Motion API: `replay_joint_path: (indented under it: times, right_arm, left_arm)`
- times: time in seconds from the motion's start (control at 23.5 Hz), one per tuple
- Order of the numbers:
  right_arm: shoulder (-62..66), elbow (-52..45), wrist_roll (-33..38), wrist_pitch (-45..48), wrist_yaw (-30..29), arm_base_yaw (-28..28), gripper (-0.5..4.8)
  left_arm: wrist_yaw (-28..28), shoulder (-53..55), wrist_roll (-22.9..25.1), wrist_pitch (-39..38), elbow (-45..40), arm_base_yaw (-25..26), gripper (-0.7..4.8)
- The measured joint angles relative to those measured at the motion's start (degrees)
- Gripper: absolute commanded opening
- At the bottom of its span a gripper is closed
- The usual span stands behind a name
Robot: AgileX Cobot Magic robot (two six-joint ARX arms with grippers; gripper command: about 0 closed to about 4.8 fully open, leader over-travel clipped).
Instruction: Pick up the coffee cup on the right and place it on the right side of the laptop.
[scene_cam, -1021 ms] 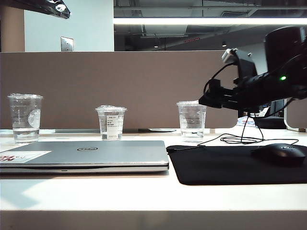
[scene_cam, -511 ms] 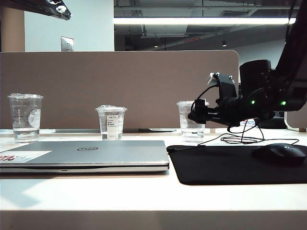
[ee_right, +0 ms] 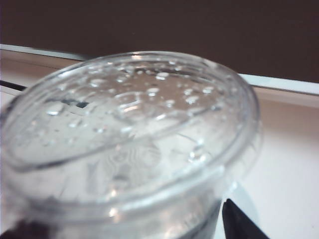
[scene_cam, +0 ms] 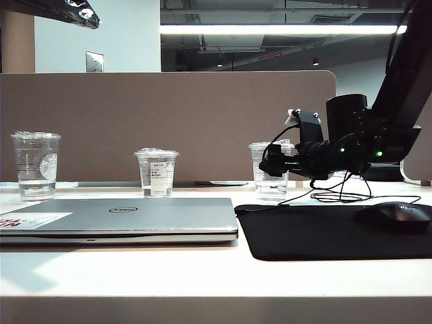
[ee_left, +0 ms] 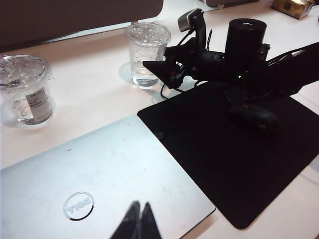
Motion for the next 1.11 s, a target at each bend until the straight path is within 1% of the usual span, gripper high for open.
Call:
replay_joint_path:
  times: [0.34, 0.77, 1.02, 1.11]
  right_arm:
    - [4.66, 7.19, 0.02, -2.62, -0.09, 0.02, 4.79]
    - [6.32, 8.41, -1.51, -3.02, 0.22, 0.09, 4.79]
    - [9.64, 14.8, -1.51, -3.21, 0.39, 0.52, 4.79]
    - [9.88, 15.3, -1.51, -3.52, 0.83, 0.68, 4.79]
  left_arm:
    - [0.02, 0.31, 0.0, 0.0, 0.0, 0.02, -0.05]
    - [0.02, 0.33, 0.0, -0.02, 0.0, 0.02, -0.05]
    - [0.02, 0.39, 0.0, -0.11, 0.0, 0.07, -0.05]
    - [0.02, 0.42, 0.0, -0.55, 0.0, 0.04, -0.05]
